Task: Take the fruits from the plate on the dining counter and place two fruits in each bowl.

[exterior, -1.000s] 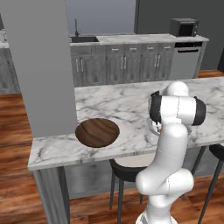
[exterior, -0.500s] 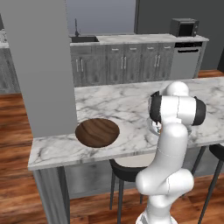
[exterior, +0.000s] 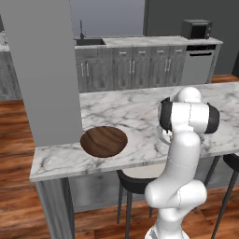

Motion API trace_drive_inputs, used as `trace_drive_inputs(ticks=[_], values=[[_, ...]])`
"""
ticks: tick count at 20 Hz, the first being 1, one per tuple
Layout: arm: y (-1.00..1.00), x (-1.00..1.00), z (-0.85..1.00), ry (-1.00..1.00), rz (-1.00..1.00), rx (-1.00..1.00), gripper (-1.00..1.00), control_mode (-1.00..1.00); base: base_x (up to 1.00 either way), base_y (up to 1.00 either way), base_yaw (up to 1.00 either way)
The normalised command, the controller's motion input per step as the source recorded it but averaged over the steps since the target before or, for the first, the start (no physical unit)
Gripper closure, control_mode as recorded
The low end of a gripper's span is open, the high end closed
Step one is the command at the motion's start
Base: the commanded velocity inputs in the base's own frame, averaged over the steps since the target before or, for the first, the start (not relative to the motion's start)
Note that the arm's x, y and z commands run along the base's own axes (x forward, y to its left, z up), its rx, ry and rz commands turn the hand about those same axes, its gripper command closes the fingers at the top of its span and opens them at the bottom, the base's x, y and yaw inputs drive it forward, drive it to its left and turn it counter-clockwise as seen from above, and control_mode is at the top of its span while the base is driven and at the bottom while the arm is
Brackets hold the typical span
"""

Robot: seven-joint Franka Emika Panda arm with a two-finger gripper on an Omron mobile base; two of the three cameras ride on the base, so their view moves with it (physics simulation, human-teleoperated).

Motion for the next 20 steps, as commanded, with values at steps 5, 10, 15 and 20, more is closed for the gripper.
trace_drive_inputs(ticks=[5,10,15,20], values=[[0.03,-0.18,0.18,-0.04,0.00,0.00,1.00,-1.00,0.00,0.00,0.00],[0.38,-0.41,0.88,-0.22,0.00,0.00,1.00,-1.00,0.00,0.00,0.00],[0.85,-0.33,0.98,-0.18,0.03,-0.01,1.00,-1.00,0.00,0.00,0.00],[1.00,-0.12,0.65,-0.09,0.07,-0.04,1.00,-1.00,0.00,0.00,0.00]])
